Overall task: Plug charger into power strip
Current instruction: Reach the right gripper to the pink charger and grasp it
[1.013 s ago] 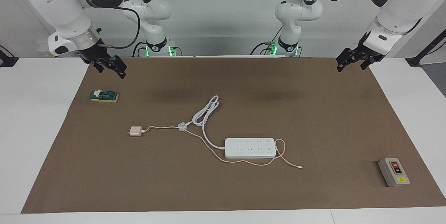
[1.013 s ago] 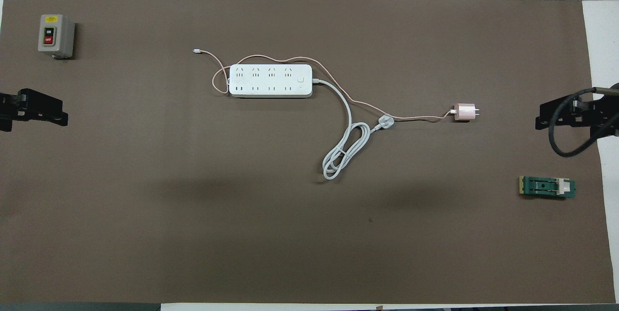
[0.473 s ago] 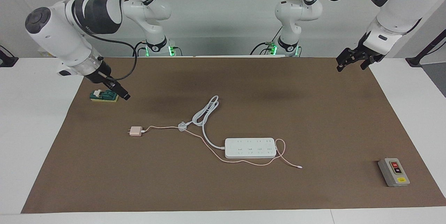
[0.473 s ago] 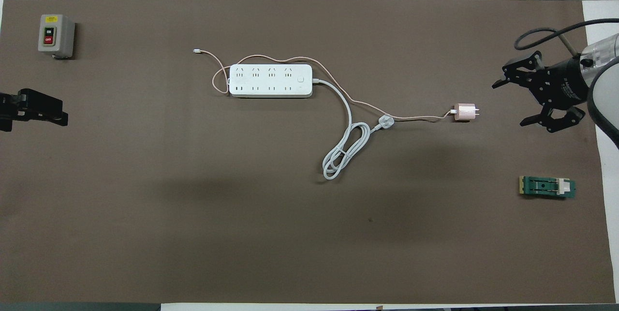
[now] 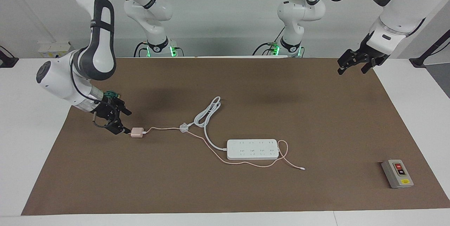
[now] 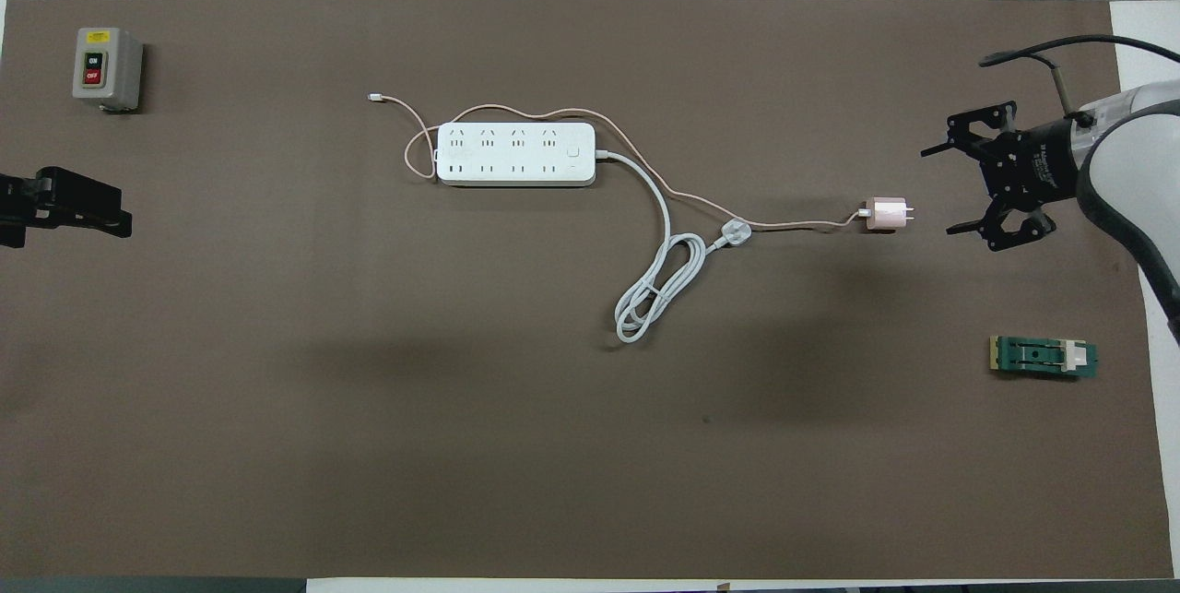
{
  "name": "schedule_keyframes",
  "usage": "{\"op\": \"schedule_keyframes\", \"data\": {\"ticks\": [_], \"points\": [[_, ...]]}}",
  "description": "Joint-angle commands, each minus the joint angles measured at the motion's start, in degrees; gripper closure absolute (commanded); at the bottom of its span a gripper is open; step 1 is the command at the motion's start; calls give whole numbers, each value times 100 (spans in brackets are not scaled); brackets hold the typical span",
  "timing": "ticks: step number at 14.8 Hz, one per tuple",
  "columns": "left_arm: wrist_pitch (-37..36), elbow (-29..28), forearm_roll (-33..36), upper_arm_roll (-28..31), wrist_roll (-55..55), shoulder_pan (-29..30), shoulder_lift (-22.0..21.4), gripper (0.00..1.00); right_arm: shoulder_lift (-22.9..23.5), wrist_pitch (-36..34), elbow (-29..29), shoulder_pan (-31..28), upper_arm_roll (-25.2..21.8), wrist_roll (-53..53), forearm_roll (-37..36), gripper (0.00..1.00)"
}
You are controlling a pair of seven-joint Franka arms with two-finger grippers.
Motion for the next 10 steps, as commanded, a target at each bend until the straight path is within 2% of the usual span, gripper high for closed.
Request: {"op": "schedule_keyframes", "data": {"ticks": [1,4,7,8,10], "points": [[329,-230,-643,2,-18,291,-136,0,279,234,-7,-159,56,-5,557,0],[267,-326,-1285,2,-45,300,-57,0,412,111,-50,-194,56,-162,753,0],[188,-493,-2443,10,-27,353,109,0,508,120,-165,-343,56,-514,761,0],[188,-546,-2891,2,-10,536,189,0,509,155,-217,-335,56,-532,761,0],[231,-730,-3307,10,165,616,233,0,500,155,-270,-326,56,-532,805,0]]}}
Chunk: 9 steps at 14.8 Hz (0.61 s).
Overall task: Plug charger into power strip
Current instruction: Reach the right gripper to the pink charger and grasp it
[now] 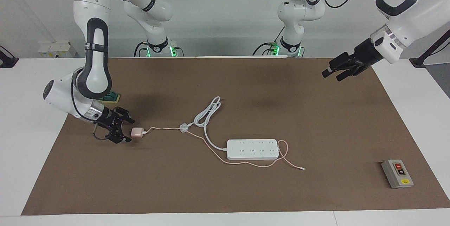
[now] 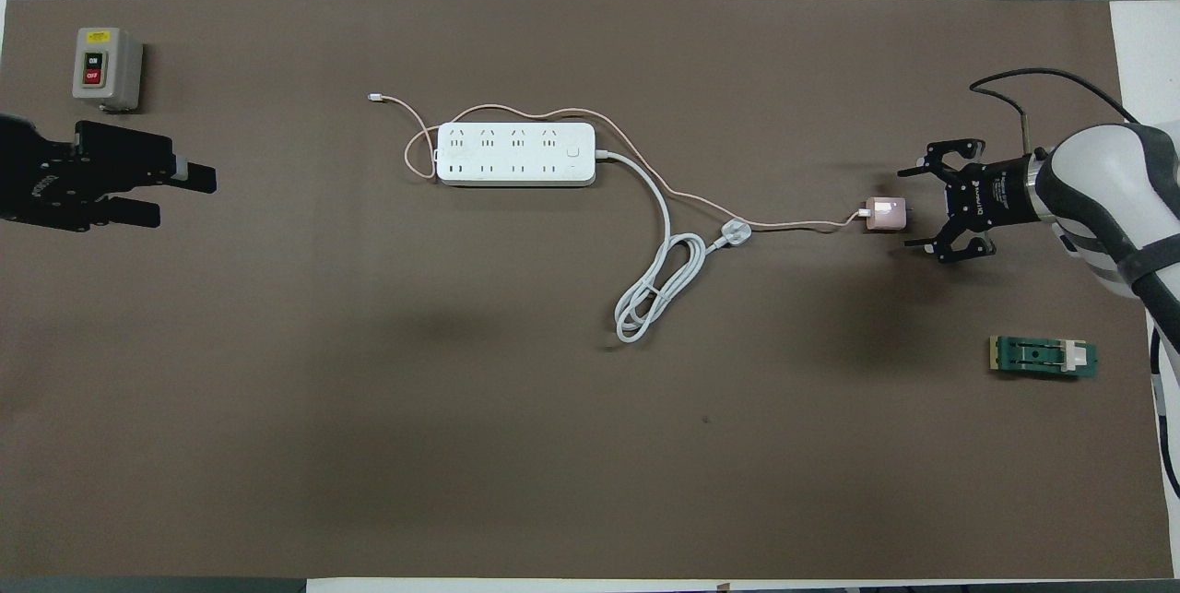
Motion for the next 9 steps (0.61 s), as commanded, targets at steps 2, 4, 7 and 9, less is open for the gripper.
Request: {"op": "schedule_keyframes", "data": {"ticks": [2,4,7,9], "points": [[59,-397,-805,-7,489,308,20,0,-59,17,-187,-55,59,-201,252,0],[50,-633,-1140,-7,1060,370,12,0,-41,35,-223,-29,59,-236,261,0],[102,-1029,-1973,-7,1256,379,3,0,-32,87,-240,32,59,-306,296,0],[94,-1258,-2676,-7,1326,379,20,0,-32,114,-249,41,59,-306,332,15]]}}
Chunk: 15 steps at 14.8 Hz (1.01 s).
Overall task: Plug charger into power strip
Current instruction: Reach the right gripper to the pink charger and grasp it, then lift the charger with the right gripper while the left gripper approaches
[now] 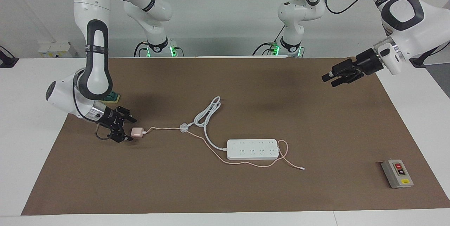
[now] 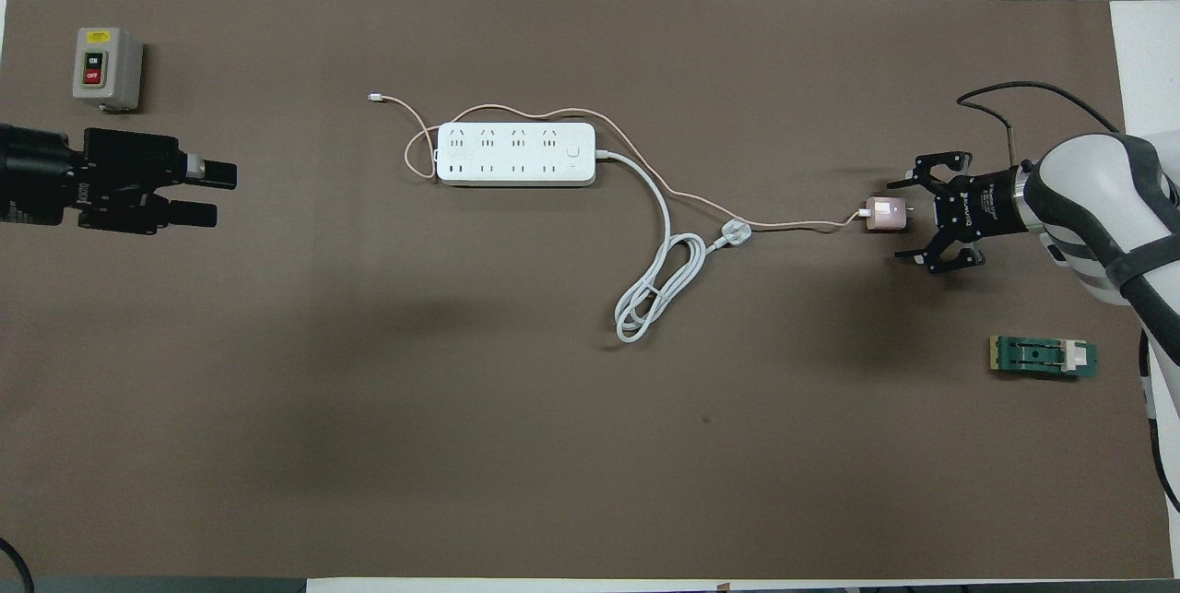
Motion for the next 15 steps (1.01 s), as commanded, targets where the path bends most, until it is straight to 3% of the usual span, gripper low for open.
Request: {"op": "schedule_keyframes", "data": {"ticks": [1,2,4,7,9,10,11,15], "points": [[84,-460,-819,-21,411,46,-34,0,-35,117,-99,7,8,-246,197,30],[102,-487,-917,-29,701,46,45,0,-35,161,-108,7,8,-264,197,36],[128,-505,-944,-29,966,20,72,0,-35,257,-186,7,8,-343,197,36],[58,-846,-1715,-29,1124,29,151,0,0,398,-266,7,17,-465,206,39],[-29,-909,-2068,-38,1527,-24,361,0,-9,390,-284,7,17,-563,232,65],[-126,-900,-2304,-47,1747,-50,449,0,-9,381,-275,85,17,-563,232,90],[-240,-900,-2420,-56,1932,-51,554,0,0,381,-257,199,8,-493,241,100],[-619,-909,-2878,-91,2610,-208,801,0,-26,259,-82,253,8,-335,206,100]]}}
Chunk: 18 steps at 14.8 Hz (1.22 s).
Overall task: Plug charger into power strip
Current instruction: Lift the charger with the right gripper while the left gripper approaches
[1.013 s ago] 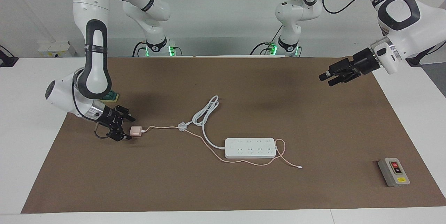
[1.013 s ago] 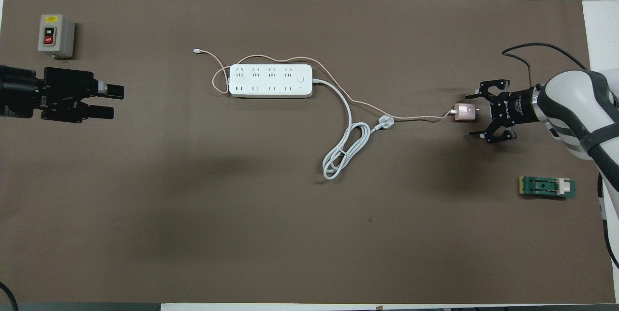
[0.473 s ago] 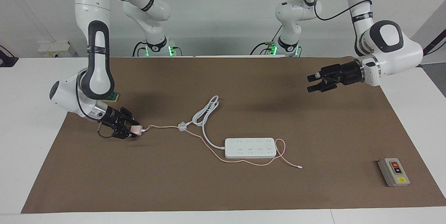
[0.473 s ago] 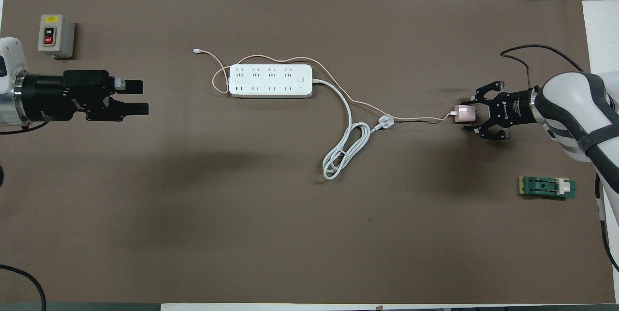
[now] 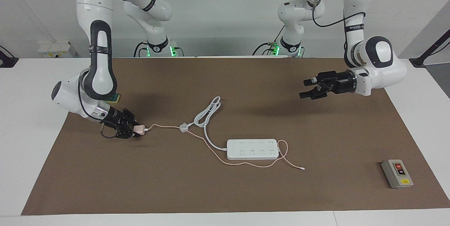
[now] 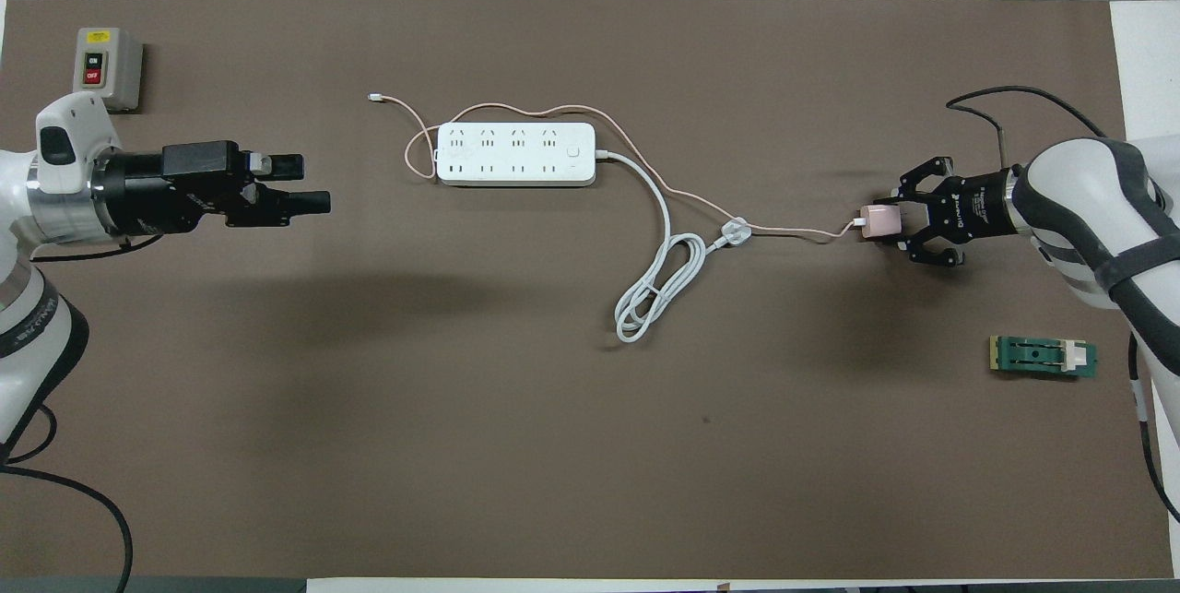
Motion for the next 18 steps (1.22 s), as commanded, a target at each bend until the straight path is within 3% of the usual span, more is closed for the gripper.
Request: {"op": "schedule_keyframes", "data": {"ticks": [1,10,18], "points": [[-151,-28,-234,47,401,-160,55,0,-11,-120,148,170,-4,124,66,100],[113,-432,-375,30,1105,-634,46,0,-583,-1194,1361,1259,-22,2434,-260,100],[535,-686,-814,30,1114,-1406,-15,0,-750,-1010,1994,2770,-22,4289,-435,100]]}}
